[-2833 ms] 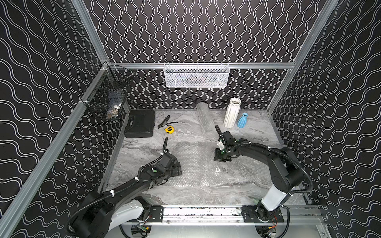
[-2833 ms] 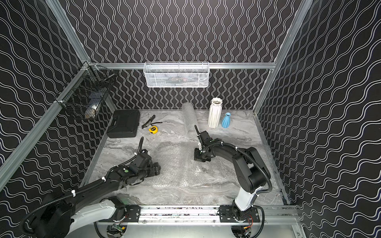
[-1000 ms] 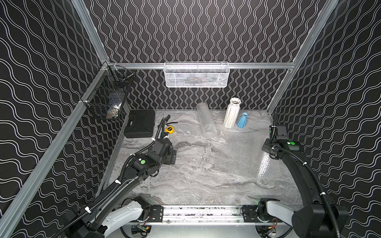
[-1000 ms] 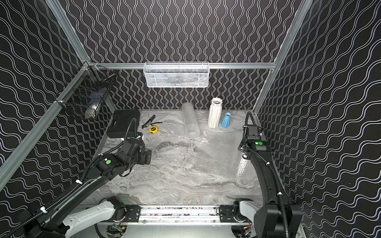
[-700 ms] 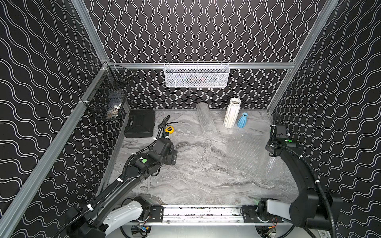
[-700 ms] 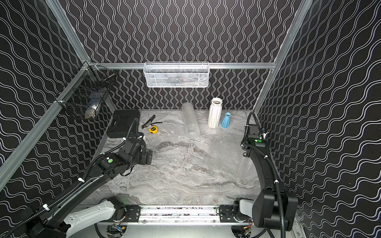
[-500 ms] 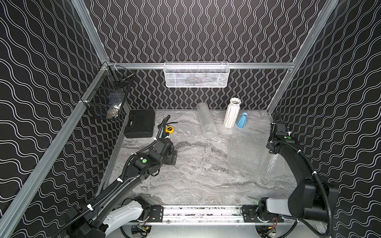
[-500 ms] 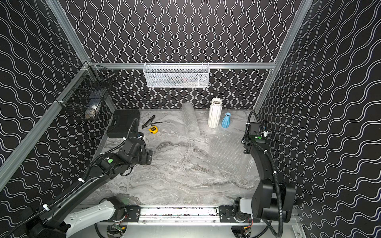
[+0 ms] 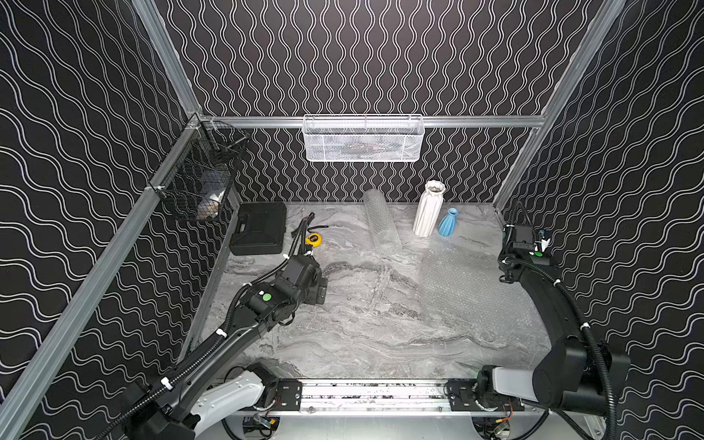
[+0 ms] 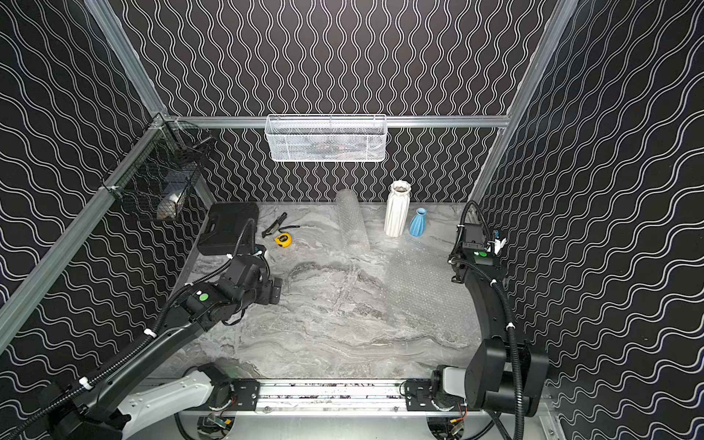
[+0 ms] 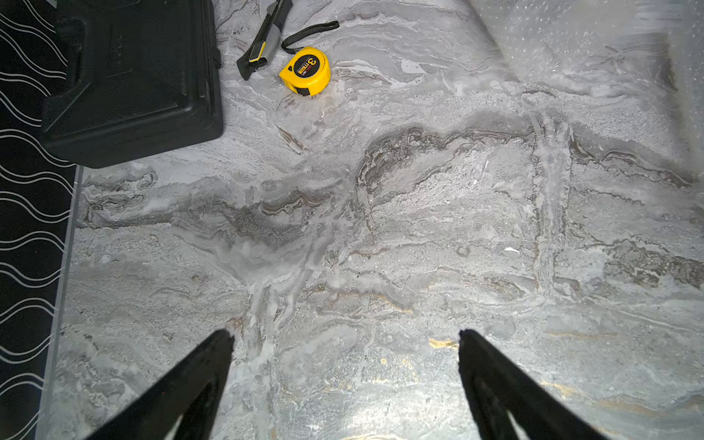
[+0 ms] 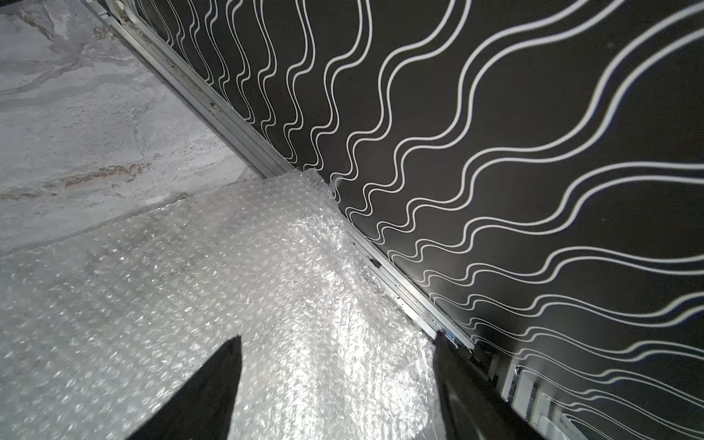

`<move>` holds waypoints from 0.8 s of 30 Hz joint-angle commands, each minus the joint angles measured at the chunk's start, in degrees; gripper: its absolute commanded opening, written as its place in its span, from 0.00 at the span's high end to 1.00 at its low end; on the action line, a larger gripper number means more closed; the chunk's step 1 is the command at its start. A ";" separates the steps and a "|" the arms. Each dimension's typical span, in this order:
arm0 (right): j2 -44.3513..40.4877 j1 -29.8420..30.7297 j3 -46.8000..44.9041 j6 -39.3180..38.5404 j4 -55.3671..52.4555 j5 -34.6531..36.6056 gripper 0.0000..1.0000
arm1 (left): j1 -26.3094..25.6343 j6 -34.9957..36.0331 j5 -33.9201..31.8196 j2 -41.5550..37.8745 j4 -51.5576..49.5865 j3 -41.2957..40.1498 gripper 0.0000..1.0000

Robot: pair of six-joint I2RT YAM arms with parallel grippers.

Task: Unwrap the vase from the bubble wrap
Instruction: Place the bubble wrap at the center of the board.

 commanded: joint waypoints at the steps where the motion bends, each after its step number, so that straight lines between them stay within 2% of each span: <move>1: -0.28 0.07 1.57 -1.54 -0.34 -8.89 0.20 | 0.24 1.28 -0.43 -0.30 0.34 0.15 0.04; 3: -0.99 0.39 0.93 -4.83 3.20 -24.66 0.18 | 0.50 1.28 -0.15 -0.28 0.45 0.18 0.04; 5: -1.47 1.57 -0.29 -4.91 6.28 -36.27 0.13 | 0.80 1.37 0.22 -0.23 0.48 0.20 0.03; 8: -1.39 6.86 -2.97 -4.95 13.32 -45.11 0.10 | 1.12 1.37 0.62 -0.23 0.34 0.28 0.03; 11: 1.68 14.17 -2.55 -5.76 17.28 -45.64 0.09 | 1.30 1.45 1.16 -0.39 0.60 0.16 0.03; 15: 9.17 20.11 1.44 -5.33 19.80 -50.42 0.10 | 1.45 1.45 1.85 -0.32 0.70 0.18 0.03; 20: 20.29 27.76 10.40 -6.20 21.10 -45.81 0.07 | 1.76 1.71 2.72 -0.75 0.85 0.14 0.02; 24: 28.53 30.48 18.13 -6.37 21.07 -43.98 0.03 | 1.82 1.81 3.02 -0.94 0.87 0.16 0.02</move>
